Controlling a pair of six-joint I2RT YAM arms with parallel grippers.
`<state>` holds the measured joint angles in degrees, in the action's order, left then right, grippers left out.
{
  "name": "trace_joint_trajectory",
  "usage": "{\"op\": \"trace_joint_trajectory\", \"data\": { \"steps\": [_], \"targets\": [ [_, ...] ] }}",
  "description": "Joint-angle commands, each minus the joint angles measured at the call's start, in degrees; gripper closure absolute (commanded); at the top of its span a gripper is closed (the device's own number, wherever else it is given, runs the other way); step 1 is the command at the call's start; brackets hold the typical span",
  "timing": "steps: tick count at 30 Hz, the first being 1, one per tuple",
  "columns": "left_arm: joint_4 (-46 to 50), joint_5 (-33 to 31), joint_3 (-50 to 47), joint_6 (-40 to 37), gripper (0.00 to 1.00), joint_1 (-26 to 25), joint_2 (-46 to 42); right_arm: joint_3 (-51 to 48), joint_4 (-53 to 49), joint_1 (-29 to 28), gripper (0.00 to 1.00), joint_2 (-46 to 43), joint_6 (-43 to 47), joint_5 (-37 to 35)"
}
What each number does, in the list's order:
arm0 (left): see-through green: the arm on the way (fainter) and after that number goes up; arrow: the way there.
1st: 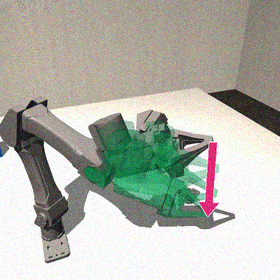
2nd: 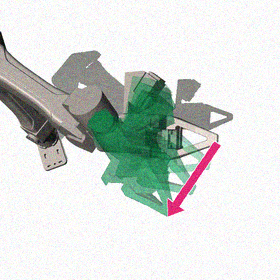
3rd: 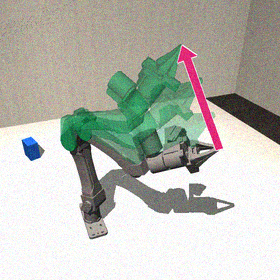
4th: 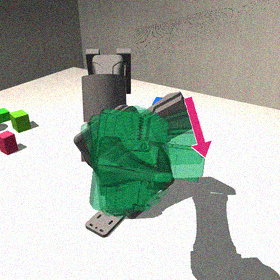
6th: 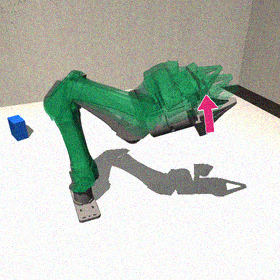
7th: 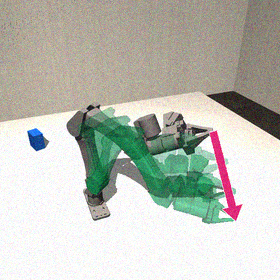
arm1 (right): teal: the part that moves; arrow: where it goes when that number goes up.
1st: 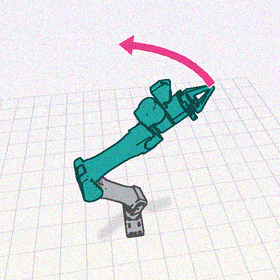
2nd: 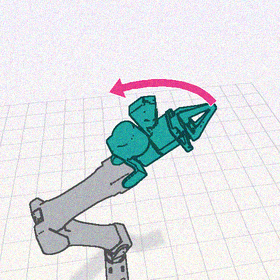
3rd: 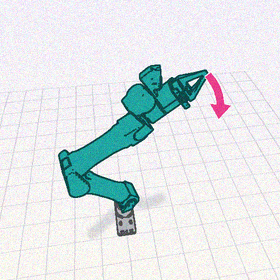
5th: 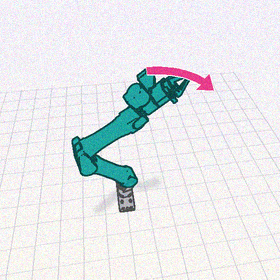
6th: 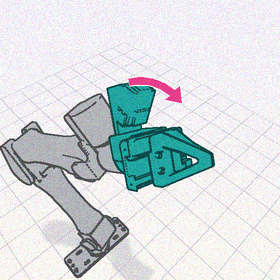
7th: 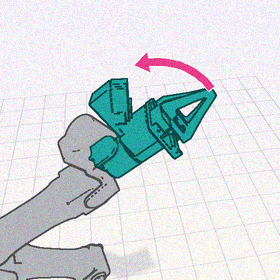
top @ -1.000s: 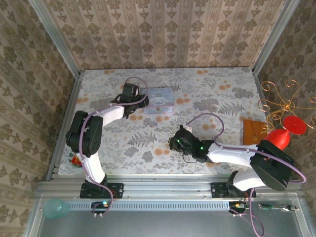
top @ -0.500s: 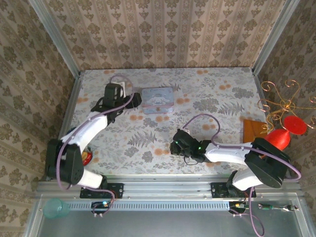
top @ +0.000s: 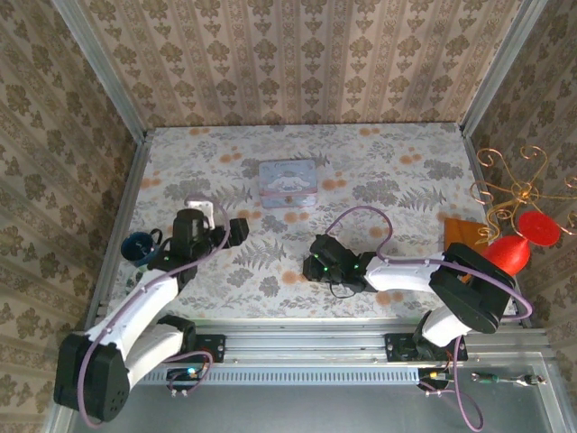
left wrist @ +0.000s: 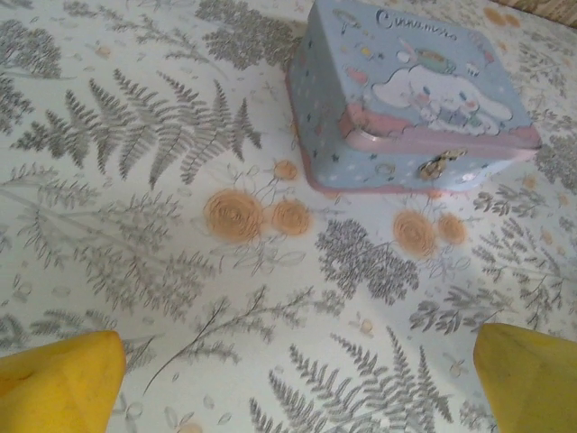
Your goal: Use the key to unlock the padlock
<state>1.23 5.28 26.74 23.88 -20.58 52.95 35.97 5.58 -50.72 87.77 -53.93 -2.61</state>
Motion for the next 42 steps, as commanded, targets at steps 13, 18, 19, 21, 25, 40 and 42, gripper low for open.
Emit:
{"op": "trace_joint_trajectory", "data": {
  "steps": [13,18,19,21,25,40,42],
  "targets": [
    [-8.7,-9.1,-6.7,-4.0,0.00,2.6,-4.6,0.4,-16.5,0.8,0.48,-5.1,3.8,-6.8],
    [-8.8,-11.3,-7.8,-4.6,0.00,2.7,-5.2,1.6,-23.2,0.8,0.35,-10.5,6.2,-11.7],
    [-8.7,-12.1,-7.6,-5.2,0.00,2.8,-5.5,2.1,-24.4,0.8,0.35,-11.5,7.1,-12.7],
    [-6.2,-15.9,-5.8,-6.3,0.00,3.0,-6.2,3.0,-25.7,0.8,0.34,-13.6,9.9,-14.1],
    [-6.7,-22.6,-4.7,-8.5,0.00,3.1,-8.7,3.2,-27.3,0.8,0.31,-18.6,15.1,-18.9],
    [-35.0,-31.4,-9.8,-27.2,0.00,4.4,4.6,-10.5,-11.9,0.8,0.27,-42.6,53.3,-45.0],
    [-35.2,-30.7,-9.5,-27.6,0.00,4.9,6.3,-15.3,-6.3,1.0,0.23,-47.5,59.5,-47.2]
  ]
}}
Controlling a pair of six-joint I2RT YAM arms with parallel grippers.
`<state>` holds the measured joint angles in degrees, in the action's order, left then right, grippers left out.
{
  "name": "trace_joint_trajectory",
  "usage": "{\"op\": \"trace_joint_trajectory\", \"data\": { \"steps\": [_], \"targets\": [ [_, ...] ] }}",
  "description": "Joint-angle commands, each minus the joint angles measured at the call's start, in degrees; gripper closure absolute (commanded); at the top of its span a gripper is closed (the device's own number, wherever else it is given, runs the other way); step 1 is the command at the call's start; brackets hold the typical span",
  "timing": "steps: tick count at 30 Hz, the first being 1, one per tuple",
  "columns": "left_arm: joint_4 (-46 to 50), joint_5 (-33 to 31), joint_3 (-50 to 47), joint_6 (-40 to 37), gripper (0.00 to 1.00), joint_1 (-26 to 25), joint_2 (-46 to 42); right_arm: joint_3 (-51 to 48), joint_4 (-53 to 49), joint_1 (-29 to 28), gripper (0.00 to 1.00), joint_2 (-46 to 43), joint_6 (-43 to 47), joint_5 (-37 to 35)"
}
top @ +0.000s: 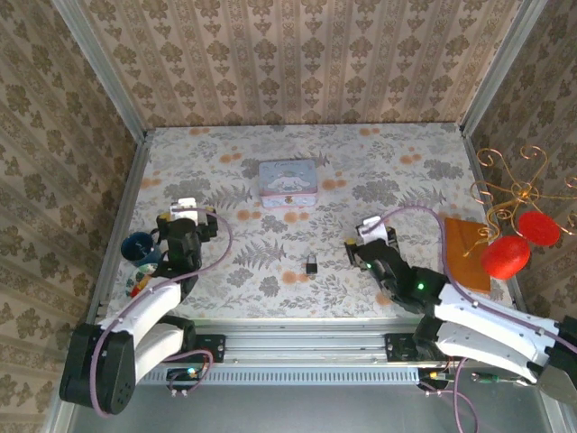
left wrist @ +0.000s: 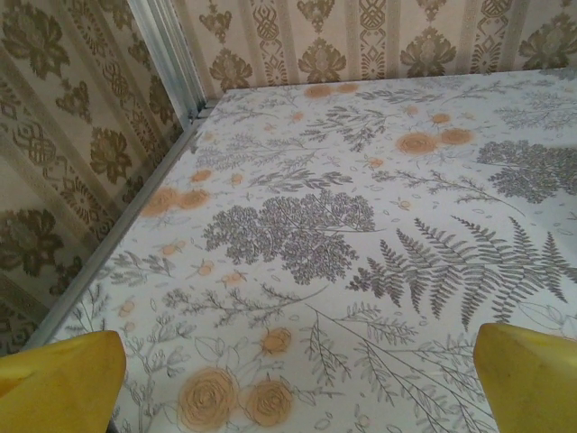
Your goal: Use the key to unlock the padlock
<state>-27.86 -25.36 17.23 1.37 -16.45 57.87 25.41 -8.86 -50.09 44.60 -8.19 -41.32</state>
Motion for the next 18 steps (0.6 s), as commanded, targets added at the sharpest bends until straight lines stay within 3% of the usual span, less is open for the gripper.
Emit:
{"op": "trace_joint_trajectory", "data": {
  "steps": [1,2,4,10,18],
  "targets": [
    [-6.4,1.2,0.0,-5.3,0.00,1.1,2.4,-7.5,11.0,0.6,0.20,-6.9,17.3,-8.6],
    [-6.7,2.2,0.0,-5.5,0.00,1.7,3.4,-9.8,13.9,1.0,0.17,-9.1,20.3,-8.5],
    [-7.5,3.0,-0.1,-6.1,0.00,2.7,5.5,-14.7,18.9,2.6,0.00,-13.4,24.8,-6.1],
    [-18.1,9.5,-2.0,-6.2,0.00,6.5,13.7,-20.5,26.7,15.9,0.00,-15.5,21.2,9.5],
    [-28.1,15.9,-2.3,-7.6,0.00,10.0,20.2,-20.0,40.6,31.5,0.00,-0.4,17.8,24.7]
  ]
}}
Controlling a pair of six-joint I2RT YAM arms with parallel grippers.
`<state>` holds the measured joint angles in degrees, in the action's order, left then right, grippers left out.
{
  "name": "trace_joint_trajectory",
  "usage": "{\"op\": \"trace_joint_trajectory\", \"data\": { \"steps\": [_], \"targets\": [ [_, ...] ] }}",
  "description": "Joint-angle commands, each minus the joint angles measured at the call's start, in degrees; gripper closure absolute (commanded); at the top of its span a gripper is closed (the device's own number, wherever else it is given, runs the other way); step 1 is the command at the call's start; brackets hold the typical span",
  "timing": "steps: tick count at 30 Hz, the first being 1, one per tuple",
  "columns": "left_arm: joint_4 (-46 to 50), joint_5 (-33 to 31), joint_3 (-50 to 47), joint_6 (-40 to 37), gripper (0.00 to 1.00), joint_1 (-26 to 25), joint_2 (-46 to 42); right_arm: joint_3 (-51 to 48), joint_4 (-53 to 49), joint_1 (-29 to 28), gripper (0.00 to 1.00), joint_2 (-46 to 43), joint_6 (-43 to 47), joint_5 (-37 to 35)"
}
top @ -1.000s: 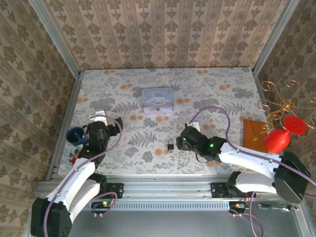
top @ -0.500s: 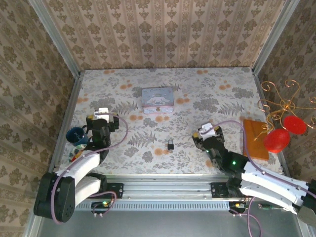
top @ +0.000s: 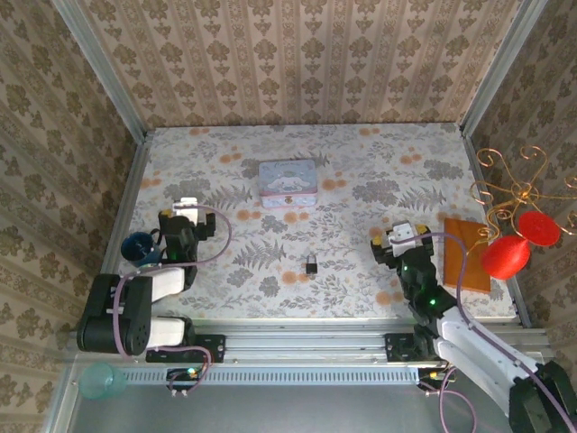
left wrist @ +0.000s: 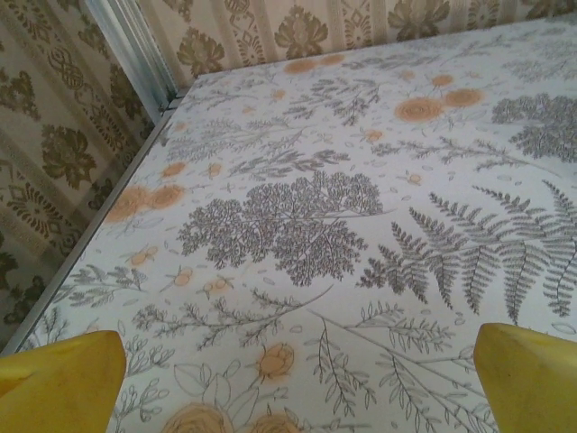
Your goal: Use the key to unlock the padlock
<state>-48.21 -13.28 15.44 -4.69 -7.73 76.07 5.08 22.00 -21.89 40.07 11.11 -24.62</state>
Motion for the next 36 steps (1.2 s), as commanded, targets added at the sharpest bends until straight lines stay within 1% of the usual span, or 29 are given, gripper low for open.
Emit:
{"op": "trace_joint_trajectory", "data": {
  "steps": [1,4,5,6,7,9,11,17,18,19,20,22,23,25,26,28,29,30,31,33,34,36],
  "targets": [
    [-10.6,4.2,-1.0,-1.4,0.00,1.8,4.0,0.6,11.4,4.7,0.00,6.2,-1.7,9.3],
    [-24.4,4.9,-2.6,-0.9,0.00,3.3,15.0,2.1,16.8,8.5,0.00,13.7,-1.3,14.0],
    [-26.2,4.6,-2.3,-1.7,0.00,3.1,15.6,3.0,17.8,9.3,0.00,16.2,-0.7,16.1],
    [-20.4,5.8,-1.6,-0.7,0.00,3.3,13.2,4.2,18.0,10.2,0.00,18.5,0.1,19.0],
    [-17.4,6.8,-0.5,-0.3,0.00,3.7,12.9,5.2,18.0,10.6,0.00,20.4,1.0,21.6],
    [-17.4,6.8,0.8,-1.1,0.00,3.9,13.9,6.4,22.2,12.0,0.00,25.2,1.1,25.6],
    [-14.8,6.9,1.7,-0.1,0.00,4.3,13.5,7.7,24.6,13.6,0.00,28.7,0.8,28.4],
    [-11.7,5.0,3.6,0.5,0.00,4.6,13.4,14.6,19.2,20.2,0.00,33.9,-3.8,37.1],
    [-10.9,4.6,3.9,0.7,0.00,4.6,13.4,15.3,19.2,21.1,0.00,34.6,-5.0,38.0],
    [-10.3,4.2,4.2,0.8,0.00,4.6,13.4,15.1,21.5,21.8,0.00,35.9,-6.1,39.3],
    [-10.0,3.9,4.4,0.9,0.00,4.6,13.5,14.5,25.4,22.0,0.00,38.1,-6.8,39.8],
    [-9.9,3.9,4.4,1.0,0.00,4.6,13.4,14.4,30.0,22.1,0.00,42.6,-7.8,39.0],
    [-9.9,3.8,4.5,1.0,0.00,4.6,13.4,15.2,27.3,22.2,0.00,42.1,-8.1,37.4],
    [-9.7,3.4,4.6,1.1,0.00,4.6,13.4,16.0,27.0,22.4,0.00,42.9,-8.5,37.1],
    [-9.5,3.0,4.7,1.3,0.00,4.6,13.4,16.5,25.7,22.4,0.00,42.9,-8.8,35.6],
    [-8.5,1.5,5.3,1.8,0.00,4.6,13.4,16.7,27.4,22.4,0.00,45.6,-9.4,34.2],
    [-7.8,0.8,5.7,2.1,0.00,4.6,13.4,16.3,32.4,22.5,0.00,48.5,-10.2,34.5],
    [-7.7,0.8,5.6,2.2,0.00,4.7,13.4,15.9,32.2,23.0,0.00,48.0,-10.7,33.6],
    [-7.9,0.9,5.7,2.2,0.00,4.7,13.4,16.6,28.5,23.0,0.00,46.7,-10.3,33.7],
    [-7.8,0.9,5.7,2.1,0.00,4.7,13.5,16.2,31.1,22.7,0.00,47.6,-10.0,33.6],
    [-7.8,0.9,5.7,2.1,0.00,4.7,13.4,16.5,29.4,22.6,0.00,47.0,-10.1,33.0],
    [-7.8,0.9,5.7,2.1,0.00,4.7,13.4,17.0,29.2,22.6,0.00,47.4,-11.0,31.2]
  ]
}}
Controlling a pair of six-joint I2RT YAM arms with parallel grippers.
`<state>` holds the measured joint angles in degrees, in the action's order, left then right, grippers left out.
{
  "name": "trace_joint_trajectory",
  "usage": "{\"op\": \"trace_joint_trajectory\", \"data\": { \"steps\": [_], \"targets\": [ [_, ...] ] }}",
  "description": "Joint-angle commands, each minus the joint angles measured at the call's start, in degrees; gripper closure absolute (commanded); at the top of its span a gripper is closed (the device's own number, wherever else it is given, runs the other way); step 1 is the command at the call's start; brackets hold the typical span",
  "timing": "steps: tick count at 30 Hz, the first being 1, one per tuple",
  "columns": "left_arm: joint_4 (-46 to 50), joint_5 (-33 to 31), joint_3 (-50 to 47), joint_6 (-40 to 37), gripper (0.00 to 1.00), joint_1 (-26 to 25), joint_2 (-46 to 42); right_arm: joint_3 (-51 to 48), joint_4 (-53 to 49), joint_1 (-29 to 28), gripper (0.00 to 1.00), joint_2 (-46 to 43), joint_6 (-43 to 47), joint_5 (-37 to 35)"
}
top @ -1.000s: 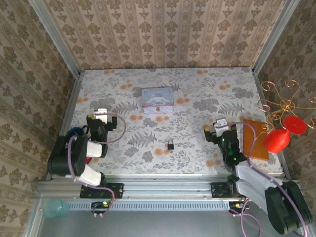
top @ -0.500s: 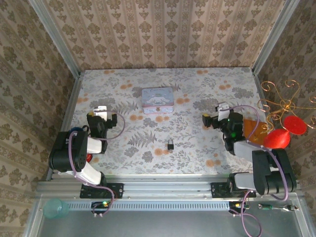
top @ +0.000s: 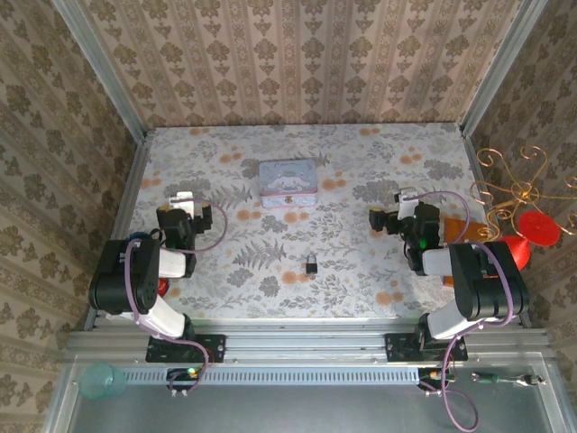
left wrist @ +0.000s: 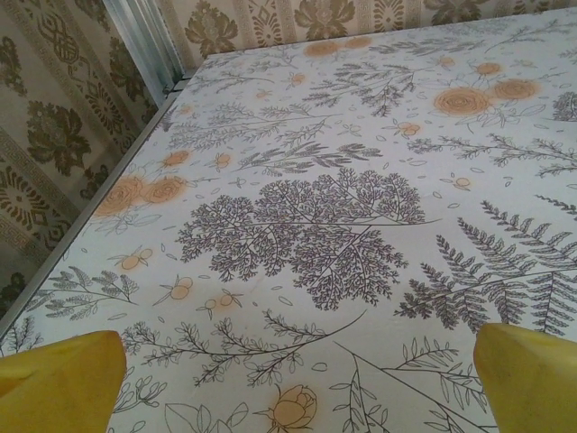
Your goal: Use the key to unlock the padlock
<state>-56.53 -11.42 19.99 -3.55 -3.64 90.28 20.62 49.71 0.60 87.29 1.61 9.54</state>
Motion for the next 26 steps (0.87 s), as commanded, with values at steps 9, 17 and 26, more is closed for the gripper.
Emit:
{"op": "trace_joint_trajectory", "data": {
  "steps": [9,17,26],
  "targets": [
    [0.5,-1.0,1.1,1.1,0.00,0.6,-0.8,2.4,-0.5,-0.2,0.00,0.2,-2.5,-6.7],
    [0.5,-1.0,1.1,1.0,0.00,0.6,-0.8,2.6,-0.7,-0.2,0.00,0.2,-2.5,-6.7],
    [0.5,-1.0,1.1,1.1,0.00,0.6,-0.8,2.8,-1.2,-0.7,0.00,0.2,-3.4,-10.5]
  ]
}}
